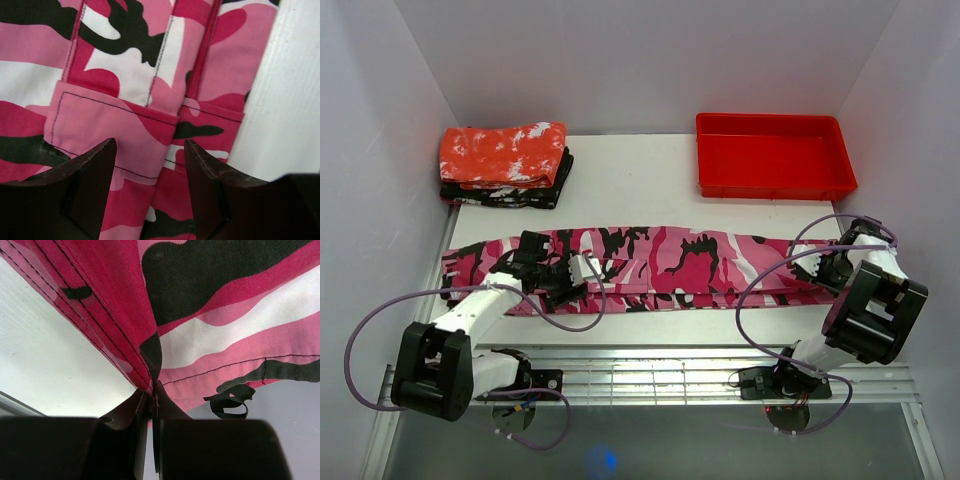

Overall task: Fold and stack the trousers
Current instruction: Fold the trousers

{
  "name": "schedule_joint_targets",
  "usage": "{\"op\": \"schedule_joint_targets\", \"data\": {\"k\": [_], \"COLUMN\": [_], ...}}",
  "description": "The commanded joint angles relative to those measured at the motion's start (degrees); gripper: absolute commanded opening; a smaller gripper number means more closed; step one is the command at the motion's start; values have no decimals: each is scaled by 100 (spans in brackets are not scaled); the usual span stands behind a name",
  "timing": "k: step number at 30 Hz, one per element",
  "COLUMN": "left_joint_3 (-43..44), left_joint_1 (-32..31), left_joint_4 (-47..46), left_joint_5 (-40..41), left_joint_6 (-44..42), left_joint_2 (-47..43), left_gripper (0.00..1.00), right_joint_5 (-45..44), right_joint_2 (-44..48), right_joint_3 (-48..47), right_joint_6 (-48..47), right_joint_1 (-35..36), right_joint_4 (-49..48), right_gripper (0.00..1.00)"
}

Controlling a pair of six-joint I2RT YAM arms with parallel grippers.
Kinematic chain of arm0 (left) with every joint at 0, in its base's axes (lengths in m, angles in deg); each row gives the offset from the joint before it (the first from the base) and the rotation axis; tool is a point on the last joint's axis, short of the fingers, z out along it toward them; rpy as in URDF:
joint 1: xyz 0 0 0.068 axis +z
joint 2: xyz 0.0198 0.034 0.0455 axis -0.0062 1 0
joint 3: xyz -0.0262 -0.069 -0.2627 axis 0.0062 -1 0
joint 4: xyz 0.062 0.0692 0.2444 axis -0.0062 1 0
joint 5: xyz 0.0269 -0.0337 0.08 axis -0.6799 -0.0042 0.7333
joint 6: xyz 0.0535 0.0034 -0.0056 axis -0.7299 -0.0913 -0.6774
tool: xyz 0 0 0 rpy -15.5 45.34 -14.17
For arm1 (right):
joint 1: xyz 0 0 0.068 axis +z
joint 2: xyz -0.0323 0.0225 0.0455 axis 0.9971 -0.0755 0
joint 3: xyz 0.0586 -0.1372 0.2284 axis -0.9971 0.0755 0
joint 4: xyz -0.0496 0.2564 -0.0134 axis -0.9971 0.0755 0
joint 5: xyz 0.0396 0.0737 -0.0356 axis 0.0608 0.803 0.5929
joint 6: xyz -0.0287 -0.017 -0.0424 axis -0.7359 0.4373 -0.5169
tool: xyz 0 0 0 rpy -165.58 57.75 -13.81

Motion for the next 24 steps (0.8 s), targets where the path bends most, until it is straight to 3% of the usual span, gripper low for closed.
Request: {"op": "schedule_joint_targets", "data": {"k": [1,12,19,22,23,24], "left_joint_3": [-63,78,16,139,235,280], "left_joint_1": [-169,-257,-257,-266,-266,-257], "left_joint_4": [-814,-24,-102,-270,-261,-252], "left_joint_5": [410,-143,217,376,358,341], "left_joint_6": [378,-97,-361,-212,-124,-97], "left_joint_2": [48,320,504,759,768,751], "left_gripper": [67,57,52,40,30,26], "right_joint_5": [26,35,44,44,44,53], "right_joint_2": [-42,-112,-103,-112,-112,-112], "right_joint_3": [-217,-322,-296,-287,-296,-304], "right_joint_6": [79,114,123,123,132,132], "right_joint_1": [30,39,39,39,39,39], "right_joint_4": [180,233,233,207,207,224], "right_gripper": [8,8,8,8,8,8]}}
